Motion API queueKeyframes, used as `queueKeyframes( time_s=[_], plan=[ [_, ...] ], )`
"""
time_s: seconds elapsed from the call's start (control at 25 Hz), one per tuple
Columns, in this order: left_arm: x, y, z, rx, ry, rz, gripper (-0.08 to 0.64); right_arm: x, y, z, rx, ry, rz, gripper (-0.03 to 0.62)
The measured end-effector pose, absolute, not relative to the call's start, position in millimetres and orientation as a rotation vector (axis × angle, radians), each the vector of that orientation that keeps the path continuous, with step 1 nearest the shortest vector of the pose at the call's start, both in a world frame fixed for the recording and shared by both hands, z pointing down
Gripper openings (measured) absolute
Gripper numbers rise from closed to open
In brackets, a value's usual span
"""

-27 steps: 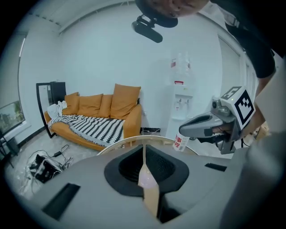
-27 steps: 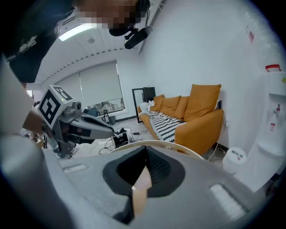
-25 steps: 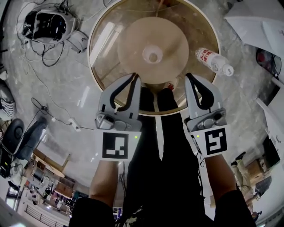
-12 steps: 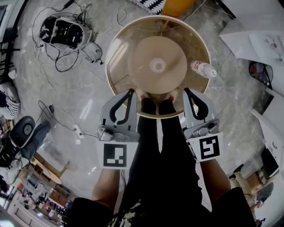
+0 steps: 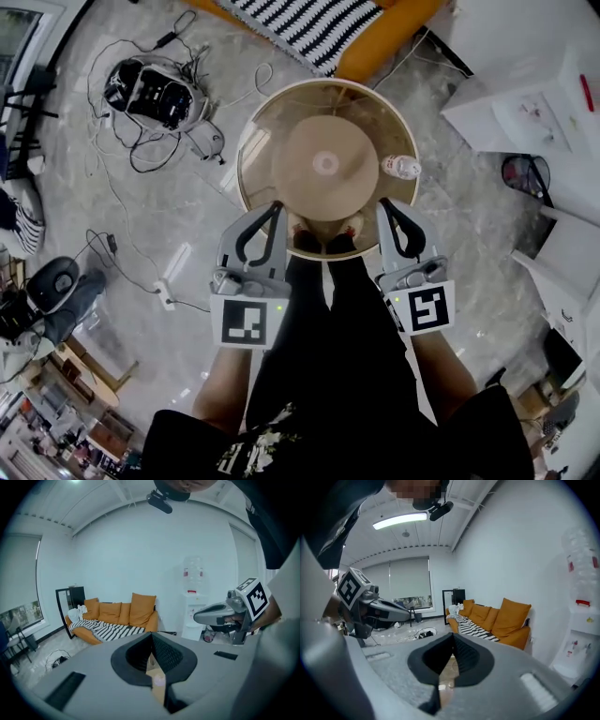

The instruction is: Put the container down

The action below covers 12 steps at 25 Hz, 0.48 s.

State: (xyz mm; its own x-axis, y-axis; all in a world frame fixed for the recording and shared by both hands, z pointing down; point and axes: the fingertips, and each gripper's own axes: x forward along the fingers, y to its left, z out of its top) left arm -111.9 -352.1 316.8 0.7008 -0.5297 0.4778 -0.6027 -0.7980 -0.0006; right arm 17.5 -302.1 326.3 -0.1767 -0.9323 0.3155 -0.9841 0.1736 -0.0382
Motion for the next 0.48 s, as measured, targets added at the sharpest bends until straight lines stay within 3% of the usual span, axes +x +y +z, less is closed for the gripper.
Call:
queueKeyframes(
  time_s=[0.48],
  plan=[
    [-135, -342, 211, 2.781, -1.002, 0.575, 0.012, 30, -277, 225, 1.922, -2.234, 0.187, -0.005]
  ],
)
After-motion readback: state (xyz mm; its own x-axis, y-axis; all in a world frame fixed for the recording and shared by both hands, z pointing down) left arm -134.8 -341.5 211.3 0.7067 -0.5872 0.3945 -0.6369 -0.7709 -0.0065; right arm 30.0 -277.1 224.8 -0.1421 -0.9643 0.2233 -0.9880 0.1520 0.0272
